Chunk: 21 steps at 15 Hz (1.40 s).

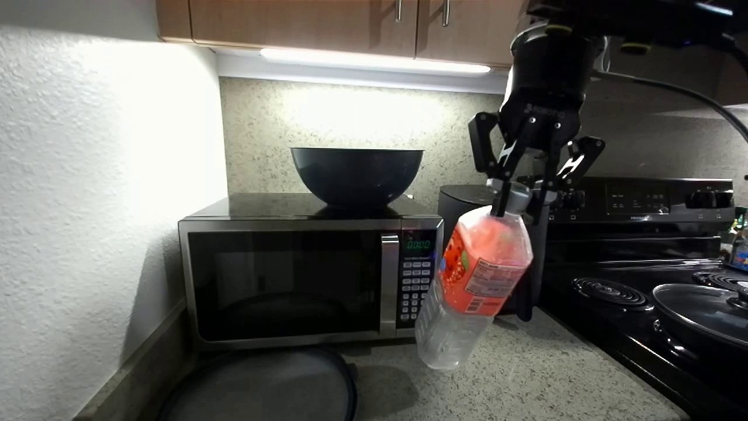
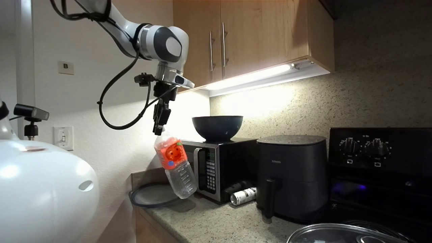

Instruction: Remove the bottle from the bowl and put it on the counter

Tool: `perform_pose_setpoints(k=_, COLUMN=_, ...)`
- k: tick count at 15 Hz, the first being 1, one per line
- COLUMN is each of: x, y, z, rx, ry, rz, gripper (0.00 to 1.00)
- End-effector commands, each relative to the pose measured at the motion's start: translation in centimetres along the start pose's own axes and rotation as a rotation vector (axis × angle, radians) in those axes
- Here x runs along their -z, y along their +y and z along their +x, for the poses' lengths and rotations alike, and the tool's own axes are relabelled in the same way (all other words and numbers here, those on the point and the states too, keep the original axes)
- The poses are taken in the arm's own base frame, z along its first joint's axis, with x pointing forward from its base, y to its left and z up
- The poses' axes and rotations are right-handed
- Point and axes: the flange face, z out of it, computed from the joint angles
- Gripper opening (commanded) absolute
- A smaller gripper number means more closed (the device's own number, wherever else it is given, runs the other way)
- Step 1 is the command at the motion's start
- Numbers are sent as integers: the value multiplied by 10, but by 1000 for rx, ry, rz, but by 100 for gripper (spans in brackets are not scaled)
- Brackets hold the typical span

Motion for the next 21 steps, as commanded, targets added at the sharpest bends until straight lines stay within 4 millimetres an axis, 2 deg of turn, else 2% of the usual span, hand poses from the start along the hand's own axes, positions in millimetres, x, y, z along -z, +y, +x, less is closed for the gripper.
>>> perform_pose_setpoints(k=1, x=0, y=0, z=3, rx=-1, ry=16, rz=-4, gripper=34)
perform_pose_setpoints(k=3, x=0, y=0, z=3, rx=1, ry=26, rz=-8, gripper=34)
perform_pose_setpoints(k=4, x=-1, y=1, z=3, rx=19, ry=3, rz=-13, gripper=13)
perform_pose_setpoints(k=8, x=-13, y=16, z=23, rx=12, ry=-145, rz=9, gripper=13)
perform_pose_setpoints(k=13, x=-23, y=43, z=57, rx=-32, ry=-270, rz=41, gripper=13)
perform_pose_setpoints(k=16, x=-25, y=52, z=74, rx=-101, ry=-250, rz=18, gripper=13)
perform_pose_setpoints(k=21, x=-25, y=56, z=95, rx=-186, ry=-201, rz=-8, gripper=13)
